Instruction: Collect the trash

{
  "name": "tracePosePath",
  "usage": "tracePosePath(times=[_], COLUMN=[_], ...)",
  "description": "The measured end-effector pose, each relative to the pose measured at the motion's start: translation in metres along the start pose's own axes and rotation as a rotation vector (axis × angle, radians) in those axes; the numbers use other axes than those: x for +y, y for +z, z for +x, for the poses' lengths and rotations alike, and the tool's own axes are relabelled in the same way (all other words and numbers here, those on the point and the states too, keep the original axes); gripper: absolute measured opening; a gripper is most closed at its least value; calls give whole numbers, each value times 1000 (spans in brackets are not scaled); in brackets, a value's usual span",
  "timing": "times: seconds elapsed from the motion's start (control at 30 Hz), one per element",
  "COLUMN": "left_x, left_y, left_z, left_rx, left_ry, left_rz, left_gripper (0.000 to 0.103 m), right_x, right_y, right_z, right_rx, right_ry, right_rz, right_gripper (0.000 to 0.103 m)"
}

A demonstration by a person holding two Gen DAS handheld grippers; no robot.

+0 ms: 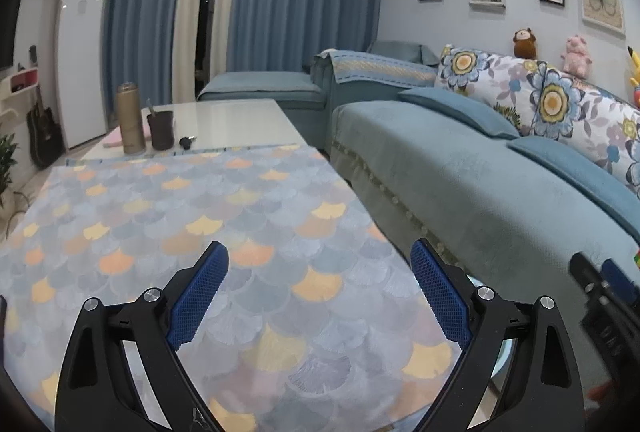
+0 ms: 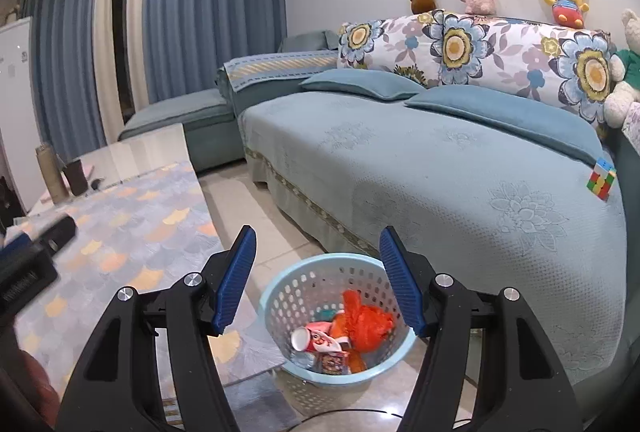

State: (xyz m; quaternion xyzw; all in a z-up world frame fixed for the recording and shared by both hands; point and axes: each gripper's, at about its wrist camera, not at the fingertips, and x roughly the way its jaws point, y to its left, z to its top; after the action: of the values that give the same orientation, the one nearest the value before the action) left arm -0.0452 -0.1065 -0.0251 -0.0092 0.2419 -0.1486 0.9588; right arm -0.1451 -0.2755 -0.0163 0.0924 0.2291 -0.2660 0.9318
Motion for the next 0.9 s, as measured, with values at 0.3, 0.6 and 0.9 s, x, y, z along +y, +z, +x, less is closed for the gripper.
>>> tracePosePath(times=[0.3,0.6,0.9], left_x=[-2,-5,-4], left_y=[0,2,3], left_z=[-7,-10,-10], left_rx=[-21,-24,-32], left_ry=[22,12,5], left_rz=[20,28,37], left_gripper=[90,90,90], right_x=[2,-2,-1], right_y=[3,5,6], right_z=[-3,-4,-4], right_rx=[12,13,3], right_ry=[20,64,74], right_rz=[7,16,1], right_gripper=[61,61,60])
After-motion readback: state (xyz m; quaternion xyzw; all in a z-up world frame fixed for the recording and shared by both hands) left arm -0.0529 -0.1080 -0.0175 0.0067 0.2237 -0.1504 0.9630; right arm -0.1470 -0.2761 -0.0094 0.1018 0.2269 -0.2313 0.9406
